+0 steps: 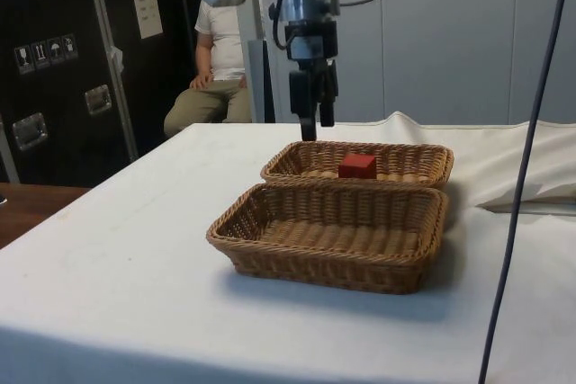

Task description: Pick up the red cube and place it into the right basket.

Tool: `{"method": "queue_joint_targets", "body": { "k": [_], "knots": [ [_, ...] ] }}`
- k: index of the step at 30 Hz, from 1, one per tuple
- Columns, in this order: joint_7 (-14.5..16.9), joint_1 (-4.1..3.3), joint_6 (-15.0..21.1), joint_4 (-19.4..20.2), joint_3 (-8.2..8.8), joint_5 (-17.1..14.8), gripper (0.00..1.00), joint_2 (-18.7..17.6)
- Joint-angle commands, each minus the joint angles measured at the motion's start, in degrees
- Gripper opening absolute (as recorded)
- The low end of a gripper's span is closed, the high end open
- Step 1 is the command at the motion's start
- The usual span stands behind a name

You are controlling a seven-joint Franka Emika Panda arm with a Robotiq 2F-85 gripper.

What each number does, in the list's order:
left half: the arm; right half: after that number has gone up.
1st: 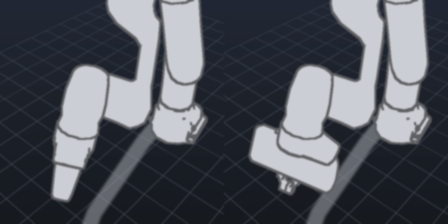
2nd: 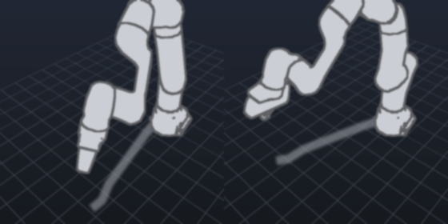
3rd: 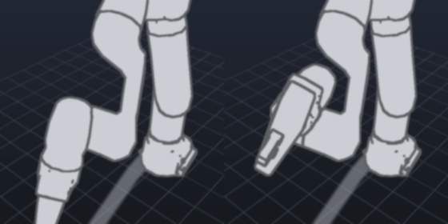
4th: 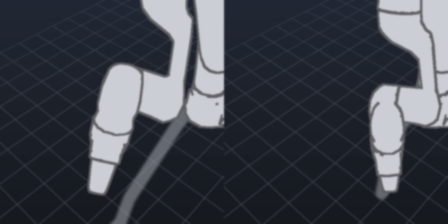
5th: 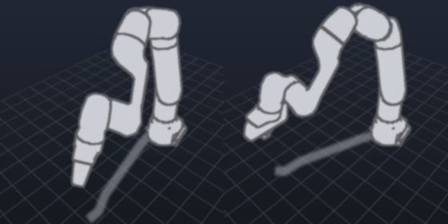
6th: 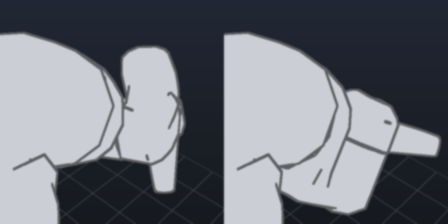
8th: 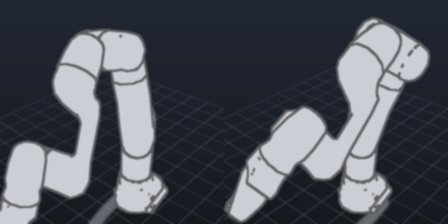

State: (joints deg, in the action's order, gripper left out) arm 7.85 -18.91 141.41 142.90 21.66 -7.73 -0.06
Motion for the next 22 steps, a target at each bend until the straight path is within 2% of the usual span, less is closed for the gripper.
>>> {"method": "queue_joint_targets", "body": {
  "k": [1, 3, 4, 5, 10, 12, 13, 14, 17, 21, 22],
  "knots": [
    [-1.26, -0.17, -0.46, -0.34, -0.23, 1.03, 1.00, 0.11],
    [-1.60, -0.17, -1.03, -0.92, -0.80, 1.15, 1.00, 0.17],
    [-0.34, 0.00, -0.52, -0.52, -0.57, 0.06, 1.00, 0.11],
    [-1.72, -0.17, -1.26, -1.20, -1.03, 1.15, 1.00, 0.17],
    [-2.75, -0.17, -2.18, -2.81, -2.69, 1.38, 1.00, 0.00],
    [-3.04, -0.17, -2.29, -3.15, -3.15, 1.43, 1.00, -0.06],
    [-1.89, 0.00, -2.01, -2.81, -3.04, 0.34, 1.00, 0.17],
    [-3.21, -0.17, -2.29, -3.38, -3.38, 1.49, 1.00, -0.11],
    [-3.72, -0.17, -2.35, -4.13, -4.30, 1.72, 1.00, -0.40],
    [-4.01, -0.06, -2.29, -4.41, -4.76, 2.01, 1.00, -0.52],
    [-3.32, -0.06, -2.12, -4.24, -4.81, 1.20, 1.00, -0.23]
  ]
}}
